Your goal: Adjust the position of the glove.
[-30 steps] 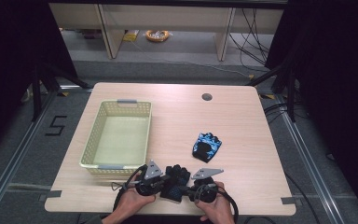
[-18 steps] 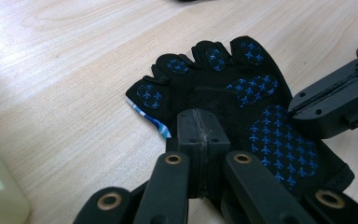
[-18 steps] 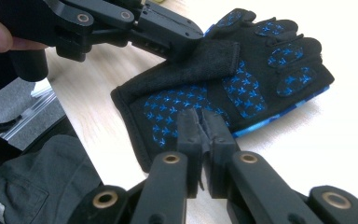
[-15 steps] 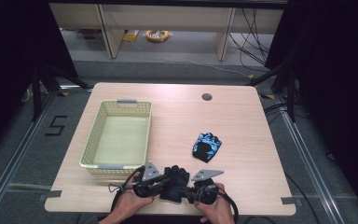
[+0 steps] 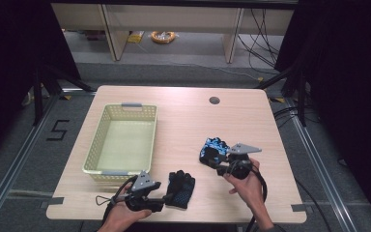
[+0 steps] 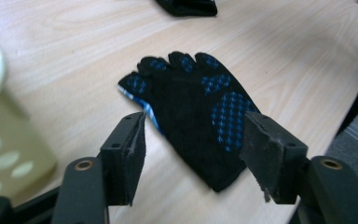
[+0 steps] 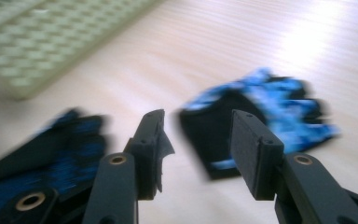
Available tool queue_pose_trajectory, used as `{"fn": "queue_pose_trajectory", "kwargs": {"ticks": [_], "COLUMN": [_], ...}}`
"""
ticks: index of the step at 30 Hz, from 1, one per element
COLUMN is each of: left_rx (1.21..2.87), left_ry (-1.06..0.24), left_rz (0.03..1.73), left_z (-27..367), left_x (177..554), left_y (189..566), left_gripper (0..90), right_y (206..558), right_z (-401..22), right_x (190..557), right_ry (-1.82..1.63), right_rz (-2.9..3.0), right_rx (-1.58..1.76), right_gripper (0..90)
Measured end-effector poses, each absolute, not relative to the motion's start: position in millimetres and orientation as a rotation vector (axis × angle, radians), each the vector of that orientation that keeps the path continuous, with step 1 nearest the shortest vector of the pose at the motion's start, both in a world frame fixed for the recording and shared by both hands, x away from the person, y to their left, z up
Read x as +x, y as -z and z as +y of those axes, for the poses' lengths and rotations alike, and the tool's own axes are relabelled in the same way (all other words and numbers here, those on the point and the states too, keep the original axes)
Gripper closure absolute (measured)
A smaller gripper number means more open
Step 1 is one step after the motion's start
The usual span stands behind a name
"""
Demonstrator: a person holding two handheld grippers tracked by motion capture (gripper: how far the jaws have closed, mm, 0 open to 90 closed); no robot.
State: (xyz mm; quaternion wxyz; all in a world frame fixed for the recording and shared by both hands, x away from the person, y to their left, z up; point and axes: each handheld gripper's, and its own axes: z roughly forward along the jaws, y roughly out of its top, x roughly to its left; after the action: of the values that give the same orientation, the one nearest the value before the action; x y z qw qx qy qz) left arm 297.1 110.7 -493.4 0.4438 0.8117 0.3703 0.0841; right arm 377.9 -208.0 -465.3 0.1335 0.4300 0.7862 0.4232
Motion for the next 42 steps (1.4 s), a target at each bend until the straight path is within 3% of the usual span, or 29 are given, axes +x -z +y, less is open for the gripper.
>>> {"fn": "queue_pose_trajectory", "kwargs": {"ticks": [12, 27, 36, 38, 42], "left_rx": [1.958, 1.978, 1.995, 2.004, 1.983], "left_ry": [-0.155, -0.151, -0.150, -0.142, -0.146], "left_rz": [0.998, 1.029, 1.035, 1.019, 1.021], "left_z": [142, 154, 151, 152, 151], "left_x": [281, 278, 277, 278, 278], "left_y": [496, 504, 509, 509, 509], "left_gripper": [30.6, 28.9, 28.8, 28.8, 28.8], "right_y": [479, 503, 506, 507, 505], "right_z": [-222, -208, -216, -216, -215], "right_x": [442, 465, 465, 464, 461], "right_ry": [-1.042, -0.952, -0.995, -1.019, -0.998], "right_rz": [2.262, 2.332, 2.370, 2.350, 2.360], "right_rx": [1.284, 1.330, 1.274, 1.279, 1.322], "right_gripper": [55.6, 59.8, 76.4, 88.0, 88.9]}}
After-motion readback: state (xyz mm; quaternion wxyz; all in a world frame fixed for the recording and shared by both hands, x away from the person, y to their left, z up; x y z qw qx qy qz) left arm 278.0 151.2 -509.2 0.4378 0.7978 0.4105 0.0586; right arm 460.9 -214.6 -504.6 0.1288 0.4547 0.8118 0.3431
